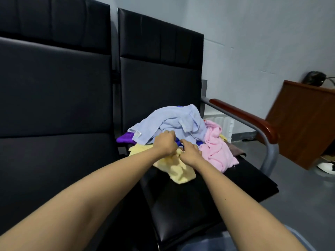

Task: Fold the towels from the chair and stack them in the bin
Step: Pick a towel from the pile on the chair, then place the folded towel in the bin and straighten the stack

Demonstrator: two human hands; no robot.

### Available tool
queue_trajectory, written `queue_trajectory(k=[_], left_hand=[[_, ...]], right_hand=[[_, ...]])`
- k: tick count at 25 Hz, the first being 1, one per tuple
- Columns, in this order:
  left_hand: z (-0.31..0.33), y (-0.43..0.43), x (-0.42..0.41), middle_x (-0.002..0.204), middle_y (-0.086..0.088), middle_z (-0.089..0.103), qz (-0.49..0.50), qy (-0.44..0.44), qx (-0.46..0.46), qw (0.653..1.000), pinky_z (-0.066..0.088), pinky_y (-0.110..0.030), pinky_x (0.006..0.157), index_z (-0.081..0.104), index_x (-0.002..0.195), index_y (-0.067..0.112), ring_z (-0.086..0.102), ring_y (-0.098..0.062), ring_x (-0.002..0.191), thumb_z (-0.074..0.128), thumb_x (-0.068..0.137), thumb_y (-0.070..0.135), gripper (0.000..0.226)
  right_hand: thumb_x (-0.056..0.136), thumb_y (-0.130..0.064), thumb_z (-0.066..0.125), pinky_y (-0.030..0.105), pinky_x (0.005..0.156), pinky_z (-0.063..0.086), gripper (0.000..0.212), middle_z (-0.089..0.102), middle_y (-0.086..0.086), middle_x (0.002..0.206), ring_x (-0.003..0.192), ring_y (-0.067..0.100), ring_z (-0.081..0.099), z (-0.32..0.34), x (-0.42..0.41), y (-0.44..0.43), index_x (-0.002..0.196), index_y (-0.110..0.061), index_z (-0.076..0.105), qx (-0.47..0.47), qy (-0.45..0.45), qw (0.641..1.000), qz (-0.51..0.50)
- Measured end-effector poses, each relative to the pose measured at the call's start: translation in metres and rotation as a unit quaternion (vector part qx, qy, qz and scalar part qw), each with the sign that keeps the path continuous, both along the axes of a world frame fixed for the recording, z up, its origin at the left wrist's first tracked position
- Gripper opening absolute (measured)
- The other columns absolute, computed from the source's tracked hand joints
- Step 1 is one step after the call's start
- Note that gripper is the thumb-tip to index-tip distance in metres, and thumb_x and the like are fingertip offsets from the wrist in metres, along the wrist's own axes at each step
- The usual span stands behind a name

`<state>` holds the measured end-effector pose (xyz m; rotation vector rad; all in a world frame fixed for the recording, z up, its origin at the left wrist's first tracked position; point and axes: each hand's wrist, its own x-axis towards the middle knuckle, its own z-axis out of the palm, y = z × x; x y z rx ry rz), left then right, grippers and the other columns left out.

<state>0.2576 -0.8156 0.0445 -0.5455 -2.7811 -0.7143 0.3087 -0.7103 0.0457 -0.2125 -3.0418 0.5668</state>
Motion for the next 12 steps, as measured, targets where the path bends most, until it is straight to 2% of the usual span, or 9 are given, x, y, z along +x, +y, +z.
queue_trajectory(k=[1,3,5,6,7,8,9,10,12], left_hand=[[0.007,0.003,-0.013,0.121,-0.011,0.053,0.021,0.015,0.001,1.000,0.040,-0.036,0.085,0.051,0.113,0.008,0.050,-0.030,0.110,0.054,0.086,0.015,0.028],[0.010,0.001,-0.046,0.132,-0.011,0.043,0.056,0.013,-0.034,0.998,0.039,-0.036,0.088,0.041,0.126,0.009,0.046,-0.030,0.117,0.063,0.083,0.017,0.049],[-0.004,-0.015,-0.068,0.149,-0.016,0.022,0.106,-0.071,-0.021,0.992,0.039,-0.039,0.094,0.019,0.145,0.014,0.042,-0.033,0.125,0.062,0.085,0.014,0.073],[-0.015,-0.025,-0.077,0.152,-0.018,0.017,0.132,-0.115,-0.003,0.985,0.040,-0.039,0.094,0.011,0.149,0.017,0.043,-0.034,0.126,0.057,0.088,0.011,0.076],[-0.030,-0.034,-0.083,0.148,-0.019,0.027,0.144,-0.141,0.009,0.979,0.042,-0.040,0.091,0.016,0.147,0.017,0.047,-0.034,0.120,0.054,0.089,0.011,0.069],[-0.042,-0.041,-0.087,0.131,-0.018,0.046,0.140,-0.139,0.030,0.980,0.043,-0.039,0.083,0.036,0.133,0.015,0.052,-0.033,0.107,0.053,0.089,0.011,0.048],[-0.047,-0.046,-0.085,0.105,-0.013,0.058,0.138,-0.114,0.059,0.982,0.041,-0.037,0.072,0.050,0.103,0.014,0.054,-0.032,0.092,0.052,0.088,0.011,0.015],[-0.049,-0.048,-0.083,0.080,-0.008,0.056,0.136,-0.069,0.094,0.984,0.037,-0.035,0.064,0.046,0.075,0.015,0.052,-0.032,0.080,0.052,0.087,0.013,0.013],[-0.040,-0.045,-0.080,0.055,-0.003,0.040,0.119,0.024,0.180,0.976,0.030,-0.032,0.056,0.030,0.053,0.015,0.048,-0.033,0.068,0.051,0.085,0.017,0.038]], right_hand=[[0.090,-0.016,0.049,0.037,0.106,0.026,0.057,0.033,0.007,0.149,0.136,0.029,0.027,0.007,-0.010,0.005,0.144,-0.018,0.031,0.003,0.019,1.000,-0.010],[0.088,-0.011,0.047,0.037,0.104,0.030,0.054,0.036,0.010,0.147,0.134,0.031,0.030,0.008,-0.033,0.015,0.141,-0.014,0.035,-0.007,0.046,0.999,-0.027],[0.088,-0.009,0.045,0.037,0.101,0.036,0.049,0.041,0.012,0.142,0.129,0.031,0.038,-0.003,-0.048,0.016,0.137,-0.011,0.040,-0.051,0.063,0.996,-0.034],[0.089,-0.008,0.044,0.037,0.099,0.039,0.046,0.044,0.013,0.139,0.125,0.031,0.043,-0.009,-0.053,0.015,0.135,-0.011,0.042,-0.071,0.071,0.994,-0.032],[0.089,-0.007,0.043,0.038,0.097,0.040,0.044,0.046,0.013,0.137,0.122,0.031,0.045,-0.018,-0.057,0.013,0.133,-0.011,0.044,-0.081,0.074,0.994,-0.027],[0.089,-0.006,0.043,0.038,0.097,0.041,0.043,0.047,0.012,0.135,0.120,0.031,0.047,-0.026,-0.060,0.010,0.132,-0.011,0.045,-0.080,0.066,0.994,-0.018],[0.089,-0.006,0.043,0.039,0.097,0.041,0.044,0.046,0.012,0.135,0.120,0.031,0.047,-0.034,-0.061,0.010,0.132,-0.012,0.044,-0.069,0.063,0.996,-0.006],[0.089,-0.006,0.043,0.039,0.099,0.040,0.046,0.046,0.011,0.136,0.120,0.031,0.047,-0.039,-0.059,0.009,0.134,-0.012,0.043,-0.059,0.059,0.996,0.000],[0.088,-0.006,0.044,0.041,0.100,0.039,0.052,0.042,0.010,0.140,0.122,0.030,0.045,-0.037,-0.054,0.007,0.140,-0.014,0.036,-0.066,0.081,0.995,-0.001]])
